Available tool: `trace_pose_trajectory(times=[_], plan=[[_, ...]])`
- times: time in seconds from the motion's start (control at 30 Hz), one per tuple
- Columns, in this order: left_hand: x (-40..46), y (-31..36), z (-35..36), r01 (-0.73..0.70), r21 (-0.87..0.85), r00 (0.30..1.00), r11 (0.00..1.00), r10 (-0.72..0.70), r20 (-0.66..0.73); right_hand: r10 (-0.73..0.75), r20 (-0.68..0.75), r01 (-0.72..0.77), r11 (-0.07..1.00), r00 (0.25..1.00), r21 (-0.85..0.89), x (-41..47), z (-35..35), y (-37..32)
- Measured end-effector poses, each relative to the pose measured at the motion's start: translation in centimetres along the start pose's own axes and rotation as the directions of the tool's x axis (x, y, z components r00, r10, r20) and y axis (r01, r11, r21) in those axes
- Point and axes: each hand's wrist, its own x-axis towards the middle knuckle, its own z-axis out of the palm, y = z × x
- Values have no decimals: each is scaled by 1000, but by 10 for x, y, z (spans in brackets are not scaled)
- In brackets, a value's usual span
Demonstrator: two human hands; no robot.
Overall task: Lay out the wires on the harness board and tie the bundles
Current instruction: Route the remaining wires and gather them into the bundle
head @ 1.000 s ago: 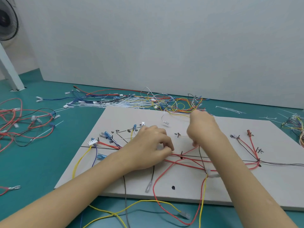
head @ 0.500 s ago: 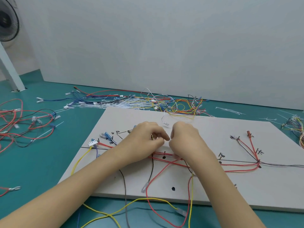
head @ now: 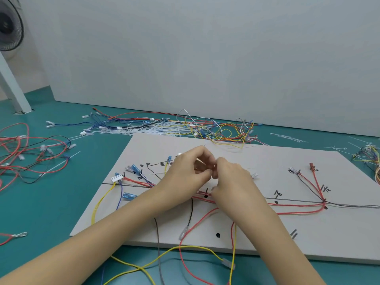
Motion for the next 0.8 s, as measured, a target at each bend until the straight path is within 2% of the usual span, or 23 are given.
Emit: trace_pose_trajectory(times=[0.07,0.13,0.27,0.4,0.57,0.7,0.8], plan=[[2,0,4,95,-163,994,982,-102,-36,-29,13,29,999,999,34,-3,4,1],[3,0,8,123,-200,992,972,-120,26,-51,50,49,998,997,39,-5,8,2],[3,0,11,92,-65,969,994,-74,238,-72,112,68,997,991,35,-4,5,9],[3,-1,10,91,54,928,994,-105,358,-85,165,72,994,983,85,-6,3,17],[1,5,10,4,169,924,986,-68,375,-67,199,43,992,978,121,-8,0,33],[-1,3,15,-14,223,940,975,-64,336,35,312,-138,939,949,314,-11,-17,54],[0,2,20,-28,235,964,972,-36,265,43,387,-221,876,921,428,-12,-30,68]])
